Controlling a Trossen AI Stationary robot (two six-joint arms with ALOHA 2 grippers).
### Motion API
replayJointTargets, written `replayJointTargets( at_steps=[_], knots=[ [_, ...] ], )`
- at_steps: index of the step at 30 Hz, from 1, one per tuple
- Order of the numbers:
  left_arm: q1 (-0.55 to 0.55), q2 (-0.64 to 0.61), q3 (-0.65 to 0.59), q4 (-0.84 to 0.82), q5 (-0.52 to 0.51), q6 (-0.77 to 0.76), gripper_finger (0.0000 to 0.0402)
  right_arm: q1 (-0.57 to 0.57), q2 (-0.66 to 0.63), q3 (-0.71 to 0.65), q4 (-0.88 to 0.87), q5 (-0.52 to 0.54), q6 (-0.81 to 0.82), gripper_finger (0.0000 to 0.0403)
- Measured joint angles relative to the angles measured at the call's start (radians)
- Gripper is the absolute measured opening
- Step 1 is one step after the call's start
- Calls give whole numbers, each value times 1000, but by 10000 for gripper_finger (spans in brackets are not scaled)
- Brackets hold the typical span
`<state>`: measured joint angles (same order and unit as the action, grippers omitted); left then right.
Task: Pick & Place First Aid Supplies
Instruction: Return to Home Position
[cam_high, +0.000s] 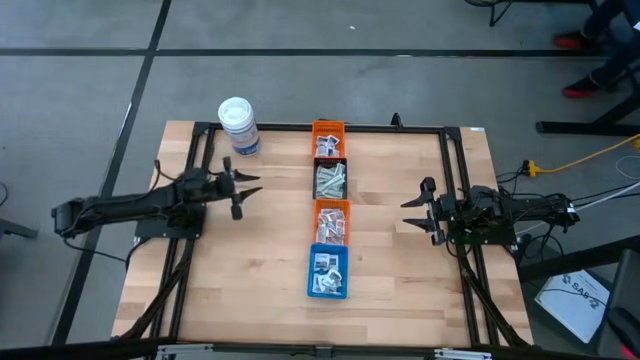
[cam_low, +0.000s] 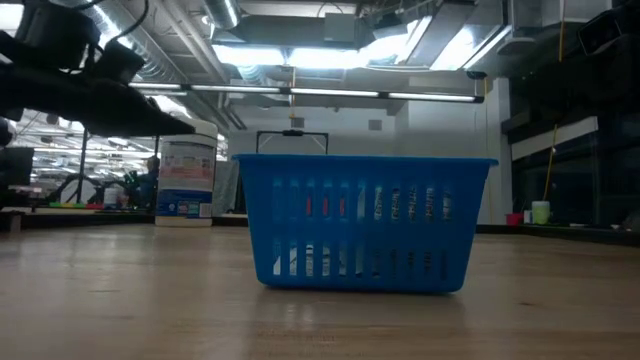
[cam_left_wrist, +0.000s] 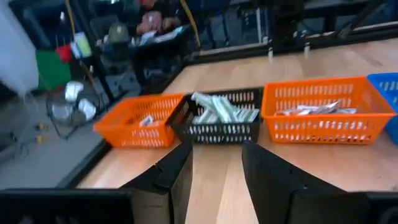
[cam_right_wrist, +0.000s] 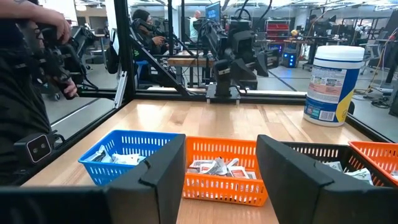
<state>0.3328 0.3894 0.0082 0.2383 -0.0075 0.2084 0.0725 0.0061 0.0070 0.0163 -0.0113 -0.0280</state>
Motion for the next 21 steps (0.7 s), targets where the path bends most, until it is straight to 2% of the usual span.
replayJointTargets(
  at_steps=[6,10,14,21],
  knots=[
    [0,-132,0,-4,89,98,134,0,0,0,0,0,0,195],
    [0,-256,0,-40,113,56,134,0,0,0,0,0,0,195],
    [0,-391,0,-173,113,16,134,0,0,0,0,0,0,195],
    [-21,-390,0,-212,102,-102,134,0,0,0,0,0,0,195]
  ],
)
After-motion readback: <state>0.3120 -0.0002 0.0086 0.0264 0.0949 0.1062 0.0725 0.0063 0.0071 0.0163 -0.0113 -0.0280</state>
